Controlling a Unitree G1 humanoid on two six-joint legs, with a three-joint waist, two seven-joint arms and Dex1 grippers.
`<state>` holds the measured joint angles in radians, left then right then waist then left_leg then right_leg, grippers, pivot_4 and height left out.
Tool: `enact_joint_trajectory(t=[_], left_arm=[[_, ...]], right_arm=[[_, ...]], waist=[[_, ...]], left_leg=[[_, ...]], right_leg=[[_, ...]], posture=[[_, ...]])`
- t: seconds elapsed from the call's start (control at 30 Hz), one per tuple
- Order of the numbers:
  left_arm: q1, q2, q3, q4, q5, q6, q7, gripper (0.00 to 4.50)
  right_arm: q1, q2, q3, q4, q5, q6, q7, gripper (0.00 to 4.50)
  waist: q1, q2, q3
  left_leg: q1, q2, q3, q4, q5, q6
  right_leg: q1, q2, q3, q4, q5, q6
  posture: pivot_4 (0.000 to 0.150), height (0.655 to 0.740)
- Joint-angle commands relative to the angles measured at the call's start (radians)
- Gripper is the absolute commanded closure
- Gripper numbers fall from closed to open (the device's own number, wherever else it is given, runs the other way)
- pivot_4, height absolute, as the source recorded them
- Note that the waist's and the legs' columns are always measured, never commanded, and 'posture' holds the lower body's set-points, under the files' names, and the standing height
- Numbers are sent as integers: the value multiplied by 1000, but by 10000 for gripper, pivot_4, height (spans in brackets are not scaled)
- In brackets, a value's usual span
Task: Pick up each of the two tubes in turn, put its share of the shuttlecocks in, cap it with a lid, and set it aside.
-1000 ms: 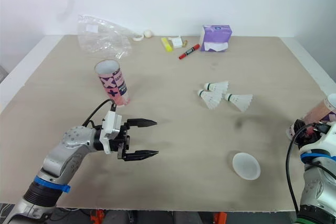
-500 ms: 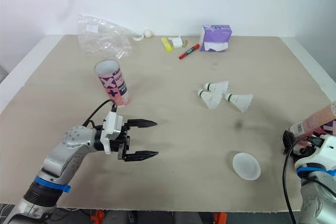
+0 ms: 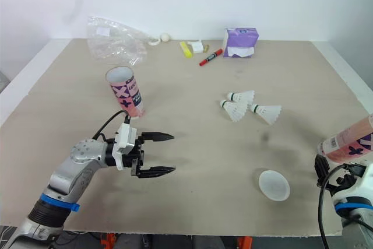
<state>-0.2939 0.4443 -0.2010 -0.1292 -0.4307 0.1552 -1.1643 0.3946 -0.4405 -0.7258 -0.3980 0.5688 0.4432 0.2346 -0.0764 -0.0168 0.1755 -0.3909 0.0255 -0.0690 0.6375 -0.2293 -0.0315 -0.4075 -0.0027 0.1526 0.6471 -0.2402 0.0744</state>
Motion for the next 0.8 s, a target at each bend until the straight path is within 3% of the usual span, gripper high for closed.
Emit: enact_joint_trajectory(t=[0.03, 0.13, 0.3, 0.53, 0.8], left_arm=[[-24, -11, 22, 3, -5, -12, 15, 0], [-36, -24, 37, 17, -6, -4, 52, 0], [-28, -34, 50, 10, 15, -6, 113, 0], [16, -17, 91, -37, 90, 92, 314, 0], [99, -27, 222, -113, 125, 180, 559, 0]], right_arm=[[53, -32, 3, -149, 37, 17, 64, 636], [44, -71, 65, -231, 75, 14, 148, 636], [-99, -156, 250, -219, 71, -56, 353, 636], [-387, -235, 494, 4, 38, -150, 663, 636], [-554, -257, 606, 229, -22, -237, 868, 636]], waist=[[0, 0, 0], [-3, -1, 0], [-6, -2, 1], [1, -5, 2], [4, -7, 4]], left_leg=[[0, 0, 0, 0, 0, 0], [0, 0, 0, 0, 0, 0], [1, 0, 1, 1, 0, 0], [-1, 0, 0, 1, 0, -1], [-2, 0, -2, 0, -1, -2]], right_leg=[[0, 0, 0, 0, 0, 0], [0, 0, 0, 0, 0, 0], [0, 0, 0, 0, 1, 1], [0, 0, 0, 0, 3, 5], [0, 0, -1, -1, 1, 6]], posture=[[1500, 7400], [1500, 7400], [1500, 7400], [1500, 7400], [1500, 7400]])
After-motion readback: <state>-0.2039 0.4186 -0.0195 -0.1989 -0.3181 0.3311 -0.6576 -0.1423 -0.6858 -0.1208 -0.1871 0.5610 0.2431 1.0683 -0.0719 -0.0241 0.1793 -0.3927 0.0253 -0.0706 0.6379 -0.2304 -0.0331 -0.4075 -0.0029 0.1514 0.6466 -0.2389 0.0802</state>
